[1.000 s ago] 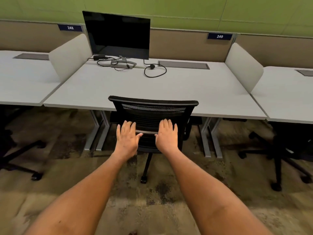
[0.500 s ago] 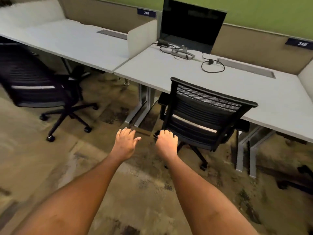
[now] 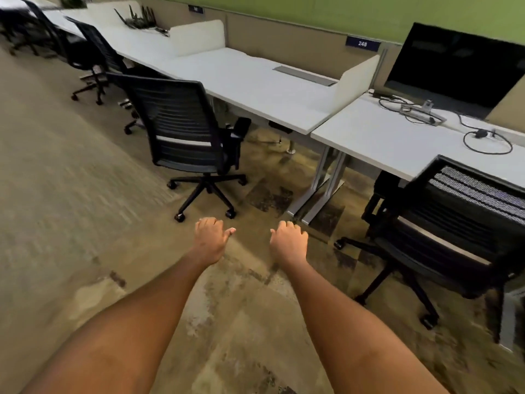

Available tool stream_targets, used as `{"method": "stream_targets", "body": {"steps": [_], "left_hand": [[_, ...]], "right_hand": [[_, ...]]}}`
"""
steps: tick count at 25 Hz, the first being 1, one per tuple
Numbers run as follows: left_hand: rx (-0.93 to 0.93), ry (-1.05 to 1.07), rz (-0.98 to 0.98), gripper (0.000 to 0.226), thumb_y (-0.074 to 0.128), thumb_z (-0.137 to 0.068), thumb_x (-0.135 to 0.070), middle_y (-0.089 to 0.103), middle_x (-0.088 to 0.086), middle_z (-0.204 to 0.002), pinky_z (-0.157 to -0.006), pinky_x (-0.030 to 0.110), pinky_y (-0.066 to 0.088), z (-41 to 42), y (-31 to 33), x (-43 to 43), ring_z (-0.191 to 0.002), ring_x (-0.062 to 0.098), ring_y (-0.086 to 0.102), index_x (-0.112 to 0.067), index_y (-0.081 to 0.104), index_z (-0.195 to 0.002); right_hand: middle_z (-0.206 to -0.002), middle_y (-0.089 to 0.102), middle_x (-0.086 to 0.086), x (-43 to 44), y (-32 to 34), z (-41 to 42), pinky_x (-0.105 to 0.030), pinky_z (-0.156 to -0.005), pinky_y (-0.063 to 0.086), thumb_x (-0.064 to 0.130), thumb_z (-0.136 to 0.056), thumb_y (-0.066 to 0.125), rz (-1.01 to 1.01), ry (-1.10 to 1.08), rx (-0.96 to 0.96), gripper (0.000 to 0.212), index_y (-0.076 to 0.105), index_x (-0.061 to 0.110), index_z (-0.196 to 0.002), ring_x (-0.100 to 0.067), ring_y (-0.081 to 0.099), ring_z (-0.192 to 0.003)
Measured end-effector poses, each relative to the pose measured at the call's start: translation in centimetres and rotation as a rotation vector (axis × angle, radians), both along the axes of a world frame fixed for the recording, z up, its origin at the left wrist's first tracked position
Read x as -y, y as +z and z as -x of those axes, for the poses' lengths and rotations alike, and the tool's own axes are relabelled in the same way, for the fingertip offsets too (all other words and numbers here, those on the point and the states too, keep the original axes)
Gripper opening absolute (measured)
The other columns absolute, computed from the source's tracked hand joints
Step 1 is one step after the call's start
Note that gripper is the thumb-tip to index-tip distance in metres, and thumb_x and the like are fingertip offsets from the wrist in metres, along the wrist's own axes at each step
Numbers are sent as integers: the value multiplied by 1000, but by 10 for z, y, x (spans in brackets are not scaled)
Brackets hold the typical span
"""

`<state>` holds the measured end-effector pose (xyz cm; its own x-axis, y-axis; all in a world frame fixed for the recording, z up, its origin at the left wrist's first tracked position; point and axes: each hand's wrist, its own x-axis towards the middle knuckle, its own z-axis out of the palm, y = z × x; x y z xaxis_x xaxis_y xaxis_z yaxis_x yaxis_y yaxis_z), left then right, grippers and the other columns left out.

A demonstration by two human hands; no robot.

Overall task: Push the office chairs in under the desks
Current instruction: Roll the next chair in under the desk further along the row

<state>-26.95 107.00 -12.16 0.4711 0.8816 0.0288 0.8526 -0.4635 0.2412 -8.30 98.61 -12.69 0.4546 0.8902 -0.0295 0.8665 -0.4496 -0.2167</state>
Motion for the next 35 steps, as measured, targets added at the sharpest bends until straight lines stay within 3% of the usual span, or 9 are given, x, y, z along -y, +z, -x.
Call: {"method": "stream_targets", "body": {"steps": [3,7,15,18,20,25,31,35], "left_hand": [[26,74,-21,45,39,-98,-44,60,15,-110,-96,41,34,57,3,-38,-110,32,51,-4,60,-101],[9,223,-18,47,37,-98,-47,60,12,-114,-104,45,28,98,4,-83,-114,30,50,-8,60,-110],[99,386,11,50,38,-98,-46,61,18,-114,-92,45,44,176,5,-243,-108,34,55,-3,57,-115],[87,444,6,47,39,-97,-46,63,18,-106,-84,44,47,195,16,-316,-99,34,58,-4,58,-107],[116,442,-26,45,40,-97,-46,63,18,-100,-76,41,44,197,23,-365,-91,33,58,-4,57,-98],[186,407,-63,45,43,-96,-45,60,18,-98,-72,37,41,190,40,-471,-92,33,58,-3,57,-101],[220,330,-173,37,49,-96,-35,56,20,-108,-88,48,45,175,62,-604,-102,36,53,0,54,-106],[195,211,-223,32,55,-93,-29,53,19,-113,-91,48,44,191,85,-695,-107,37,50,-2,52,-109]], "right_hand": [[-124,56,-10,-47,9,60,-47,-93,39,36,-102,33,-38,95,18,38,51,11,-122,-30,50,-114],[-120,57,-9,-113,16,105,-46,-92,39,36,-101,35,-68,197,55,35,52,12,-120,-29,51,-112],[-124,56,-8,-311,21,165,-46,-94,39,38,-101,37,-114,358,85,37,50,13,-124,-29,50,-115],[-125,56,-8,-392,35,176,-46,-96,39,39,-100,39,-159,416,77,38,50,13,-125,-29,50,-117],[-123,58,-8,-443,48,175,-46,-95,40,40,-99,40,-220,419,81,38,51,12,-123,-30,51,-116],[-120,58,-10,-540,74,168,-46,-92,42,39,-98,43,-297,395,128,38,52,9,-120,-31,53,-112],[-116,58,-10,-650,88,170,-44,-91,44,36,-95,50,-385,257,188,36,52,8,-119,-30,54,-109],[-127,55,-14,-712,92,188,-44,-101,40,32,-92,56,-412,159,253,45,48,5,-127,-31,49,-119]]}}
